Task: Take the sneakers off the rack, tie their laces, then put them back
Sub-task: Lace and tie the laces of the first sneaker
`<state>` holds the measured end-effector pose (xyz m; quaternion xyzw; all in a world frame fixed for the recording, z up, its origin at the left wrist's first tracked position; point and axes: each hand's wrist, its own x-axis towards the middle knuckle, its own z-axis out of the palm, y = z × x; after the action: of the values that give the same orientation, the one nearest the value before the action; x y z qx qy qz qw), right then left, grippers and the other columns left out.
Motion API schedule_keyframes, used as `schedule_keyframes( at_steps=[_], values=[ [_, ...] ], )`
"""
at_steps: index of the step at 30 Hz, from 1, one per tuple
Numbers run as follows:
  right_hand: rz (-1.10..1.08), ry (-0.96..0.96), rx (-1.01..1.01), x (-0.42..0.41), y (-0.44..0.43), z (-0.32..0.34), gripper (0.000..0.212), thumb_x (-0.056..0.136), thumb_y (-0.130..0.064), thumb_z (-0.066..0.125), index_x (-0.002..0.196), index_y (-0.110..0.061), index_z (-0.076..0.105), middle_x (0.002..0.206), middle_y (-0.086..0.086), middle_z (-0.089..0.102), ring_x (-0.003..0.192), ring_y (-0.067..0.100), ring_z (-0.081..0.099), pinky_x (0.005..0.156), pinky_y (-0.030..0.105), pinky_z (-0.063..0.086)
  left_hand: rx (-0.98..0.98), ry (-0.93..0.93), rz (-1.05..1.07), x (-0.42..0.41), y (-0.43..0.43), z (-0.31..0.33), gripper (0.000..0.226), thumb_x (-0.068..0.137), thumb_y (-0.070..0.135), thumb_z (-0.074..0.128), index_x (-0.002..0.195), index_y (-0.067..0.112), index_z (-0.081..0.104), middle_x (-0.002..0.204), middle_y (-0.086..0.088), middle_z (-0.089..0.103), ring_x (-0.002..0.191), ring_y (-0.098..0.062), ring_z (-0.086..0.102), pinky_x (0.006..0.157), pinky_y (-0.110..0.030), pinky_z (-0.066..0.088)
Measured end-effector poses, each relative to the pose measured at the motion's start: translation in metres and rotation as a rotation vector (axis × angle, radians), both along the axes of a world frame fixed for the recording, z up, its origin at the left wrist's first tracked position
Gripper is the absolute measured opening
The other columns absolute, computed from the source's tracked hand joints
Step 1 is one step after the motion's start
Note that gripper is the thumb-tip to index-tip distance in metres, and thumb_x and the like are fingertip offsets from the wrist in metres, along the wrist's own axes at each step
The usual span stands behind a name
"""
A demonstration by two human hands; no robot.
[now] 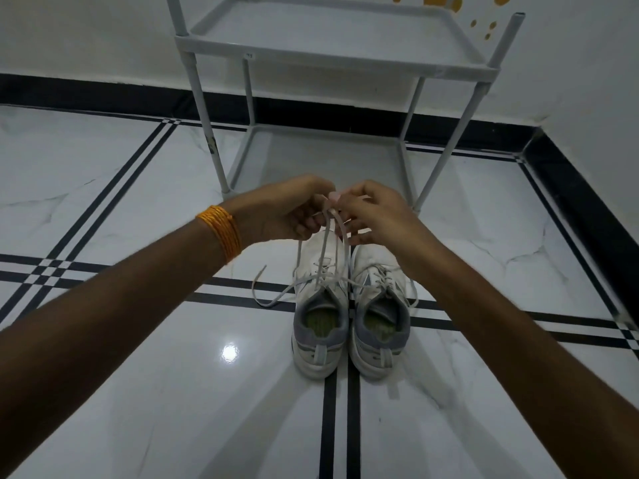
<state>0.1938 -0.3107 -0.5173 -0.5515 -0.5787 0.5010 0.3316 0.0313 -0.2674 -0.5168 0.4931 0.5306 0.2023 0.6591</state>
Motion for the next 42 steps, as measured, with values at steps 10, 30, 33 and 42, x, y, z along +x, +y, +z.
schedule_keyframes(
  at_steps=[10, 30, 33, 42],
  values=[
    [-0.153, -0.208, 0.223, 0.018, 0.013, -0.007, 0.014, 0.091, -0.022, 0.065, 0.091, -0.012, 0.074, 0.067, -0.008, 0.064, 0.059, 0.002, 0.055, 0.059, 0.018, 0.041, 0.144, -0.005, 0.219, -0.014, 0.001, -0.021, 0.006, 0.090, 0.009, 0.060, 0.087, 0.008, 0.055, 0.058, 0.003, 0.037, 0.048, -0.008, 0.032, 0.040, -0.018, 0.031],
    [0.002, -1.047, 0.385, 0.044, -0.004, -0.111, 0.021, 0.090, -0.014, 0.053, 0.104, -0.011, 0.068, 0.102, 0.007, 0.066, 0.093, 0.025, 0.058, 0.068, 0.032, 0.044, 0.849, 0.730, -0.231, -0.019, -0.053, -0.151, 0.027, 0.094, 0.027, 0.055, 0.119, 0.019, 0.063, 0.116, -0.006, 0.067, 0.101, -0.027, 0.063, 0.087, -0.038, 0.052],
    [0.230, -0.843, 0.323, 0.016, -0.016, -0.109, 0.017, 0.086, -0.022, 0.065, 0.100, -0.016, 0.072, 0.097, 0.002, 0.069, 0.086, 0.019, 0.063, 0.070, 0.031, 0.049, 0.859, 0.661, -0.173, -0.012, -0.055, -0.150, 0.017, 0.094, 0.021, 0.057, 0.107, 0.017, 0.066, 0.105, -0.007, 0.070, 0.094, -0.026, 0.063, 0.083, -0.037, 0.052],
    [0.197, -0.911, 0.432, 0.024, -0.017, -0.122, 0.008, 0.087, -0.014, 0.060, 0.083, -0.013, 0.068, 0.081, 0.007, 0.070, 0.075, 0.024, 0.063, 0.066, 0.034, 0.051, 0.973, 0.829, -0.328, -0.020, -0.049, -0.139, 0.022, 0.083, 0.025, 0.073, 0.094, 0.014, 0.058, 0.093, -0.009, 0.071, 0.075, -0.024, 0.060, 0.065, -0.026, 0.040]
  ],
)
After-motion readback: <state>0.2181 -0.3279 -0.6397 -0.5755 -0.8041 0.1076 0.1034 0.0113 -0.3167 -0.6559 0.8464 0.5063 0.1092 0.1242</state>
